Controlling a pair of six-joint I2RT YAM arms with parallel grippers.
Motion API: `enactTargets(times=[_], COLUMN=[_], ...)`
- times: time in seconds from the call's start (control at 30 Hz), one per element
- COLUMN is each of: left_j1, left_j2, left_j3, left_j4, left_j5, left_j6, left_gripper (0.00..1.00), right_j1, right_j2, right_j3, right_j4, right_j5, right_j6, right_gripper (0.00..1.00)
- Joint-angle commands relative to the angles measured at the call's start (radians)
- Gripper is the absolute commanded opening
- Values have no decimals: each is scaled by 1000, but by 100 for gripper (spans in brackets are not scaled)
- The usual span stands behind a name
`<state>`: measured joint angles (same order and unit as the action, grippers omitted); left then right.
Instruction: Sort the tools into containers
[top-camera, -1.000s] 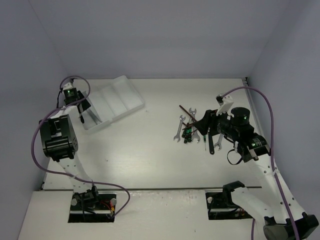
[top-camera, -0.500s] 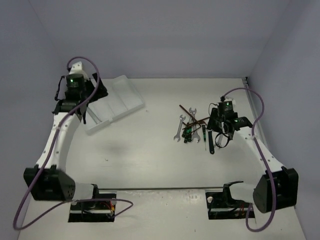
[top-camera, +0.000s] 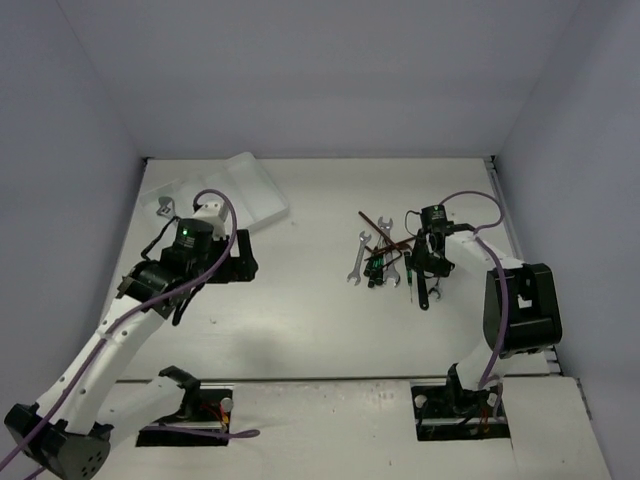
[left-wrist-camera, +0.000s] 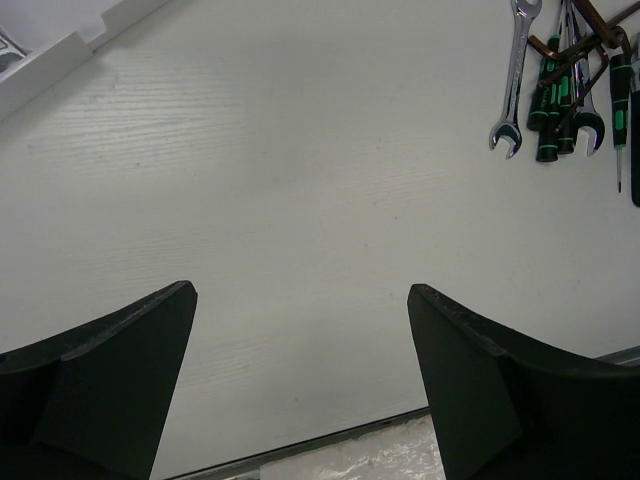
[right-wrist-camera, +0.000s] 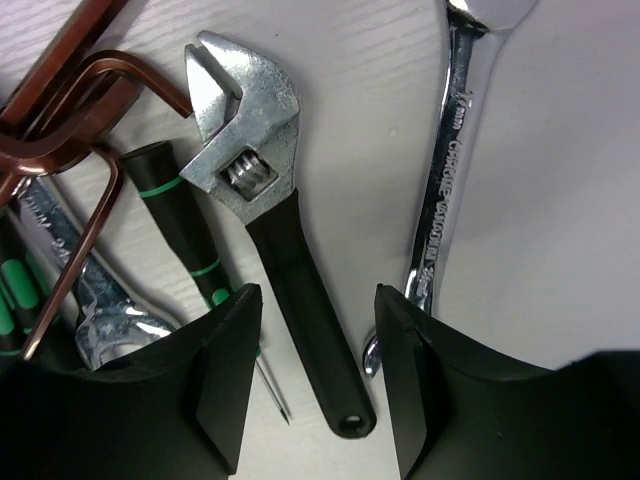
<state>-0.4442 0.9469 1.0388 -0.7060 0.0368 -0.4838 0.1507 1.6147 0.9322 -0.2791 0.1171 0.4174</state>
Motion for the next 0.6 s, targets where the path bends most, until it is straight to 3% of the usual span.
enactTargets(times=[0.0,0.27,0.4,0.47,0.5,0.57], left_j1=[-5,-5,-14,-21,-24,-37], left_j2=[-44,31,58,75,78,97], left_j3=[48,96,118,130,133,146], left_j4=[-12,-10,-7,-6,-6,-5], left_j5=[-21,27,38,39,42,50], left_j6=[18,40,42,50,52,51], left_gripper=[85,85,85,84,84,84], right_j1=[-5,-5,-6,-5,-5,-5], right_j2=[28,46,55,64,67,54], right_j3=[-34,-70,-97,-109,-111,-114], right_j4=[69,84,87,87,87,87], right_j5=[7,-52,-121,-148,-146,-136], right_j6=[-9,-21,-7,-8,-5,-1], right_gripper=[45,44,36,27,11,0])
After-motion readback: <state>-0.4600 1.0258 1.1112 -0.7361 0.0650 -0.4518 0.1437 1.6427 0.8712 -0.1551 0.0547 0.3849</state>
